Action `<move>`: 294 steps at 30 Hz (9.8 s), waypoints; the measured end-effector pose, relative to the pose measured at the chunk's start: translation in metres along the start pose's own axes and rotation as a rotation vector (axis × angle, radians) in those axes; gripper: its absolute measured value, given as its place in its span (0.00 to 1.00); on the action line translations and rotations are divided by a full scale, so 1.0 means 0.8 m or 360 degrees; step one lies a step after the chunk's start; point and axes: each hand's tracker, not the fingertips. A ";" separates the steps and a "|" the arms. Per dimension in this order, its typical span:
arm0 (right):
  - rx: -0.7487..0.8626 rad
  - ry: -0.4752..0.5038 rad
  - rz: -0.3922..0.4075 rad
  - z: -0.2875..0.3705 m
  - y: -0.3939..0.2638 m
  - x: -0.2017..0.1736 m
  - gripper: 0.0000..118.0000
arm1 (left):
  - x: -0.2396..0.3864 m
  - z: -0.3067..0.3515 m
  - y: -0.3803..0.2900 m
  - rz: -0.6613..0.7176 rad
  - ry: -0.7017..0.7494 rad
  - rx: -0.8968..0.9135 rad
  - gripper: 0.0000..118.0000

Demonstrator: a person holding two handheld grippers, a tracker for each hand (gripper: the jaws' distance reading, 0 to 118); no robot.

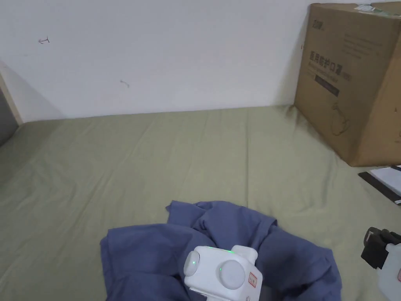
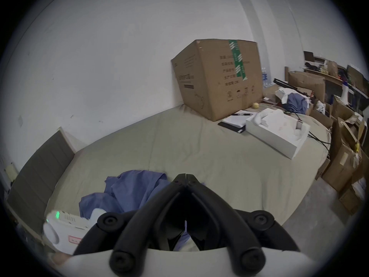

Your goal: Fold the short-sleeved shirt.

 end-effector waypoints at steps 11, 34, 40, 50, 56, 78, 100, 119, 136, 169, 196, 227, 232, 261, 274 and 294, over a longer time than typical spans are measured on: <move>-0.0175 0.0362 0.0378 -0.036 -0.017 -0.116 0.00 | -0.132 0.150 -0.038 0.0192 0.0217 0.0357 0.65; -0.0491 0.0491 0.0670 -0.129 -0.083 -0.228 0.00 | -0.418 0.084 0.079 0.0873 0.0471 0.0090 0.90; -0.0547 0.0470 0.0672 -0.144 -0.088 -0.217 0.00 | -0.383 0.065 0.064 0.0730 0.0714 0.0069 0.69; -0.0718 0.0660 0.0617 -0.221 -0.023 -0.225 0.00 | -0.358 0.113 0.057 0.0677 0.0626 0.0200 0.05; -0.0984 0.0855 0.0931 -0.346 0.028 -0.290 0.86 | -0.349 0.162 0.037 0.0708 0.0549 0.0340 0.05; -0.1327 0.0595 0.1330 -0.452 -0.023 -0.354 0.03 | -0.333 0.190 0.014 0.0658 0.0612 0.0330 0.05; -0.0324 0.0686 0.0409 -0.143 0.423 -0.160 0.03 | -0.242 0.515 0.107 0.0380 0.0916 0.1039 0.05; -0.0079 0.0565 0.0230 -0.138 0.618 -0.270 0.03 | -0.255 0.652 0.316 0.0357 0.1060 0.1255 0.05; 0.0148 0.0553 0.0247 -0.171 0.720 -0.353 0.03 | -0.301 0.691 0.463 0.0312 0.1241 0.1462 0.05; -0.1073 0.0542 0.0077 -0.510 0.145 -0.197 0.02 | -0.524 0.196 0.190 0.0809 0.0968 0.0613 0.05; -0.1145 0.0461 0.0367 -0.079 -0.132 -0.010 0.03 | -0.290 0.229 -0.279 0.0576 0.0982 0.0247 0.05; -0.0868 0.0621 0.0492 -0.186 -0.019 -0.167 0.00 | -0.480 0.221 0.026 0.0779 0.0736 0.0371 0.64; -0.0929 0.0618 0.0506 -0.228 -0.032 -0.173 0.00 | -0.572 0.173 0.047 0.1059 0.0696 0.0293 0.64; -0.1332 0.0200 0.0862 -0.591 0.013 -0.251 0.76 | -0.524 0.219 0.054 0.0848 0.0775 0.0311 0.01; -0.1212 0.0294 0.0592 -0.525 0.054 -0.254 0.03 | -0.493 0.262 0.048 0.0827 0.0770 0.0376 0.01; -0.0368 0.0458 0.0438 -0.289 0.465 -0.297 0.03 | -0.368 0.552 0.274 0.0586 0.1008 0.1093 0.01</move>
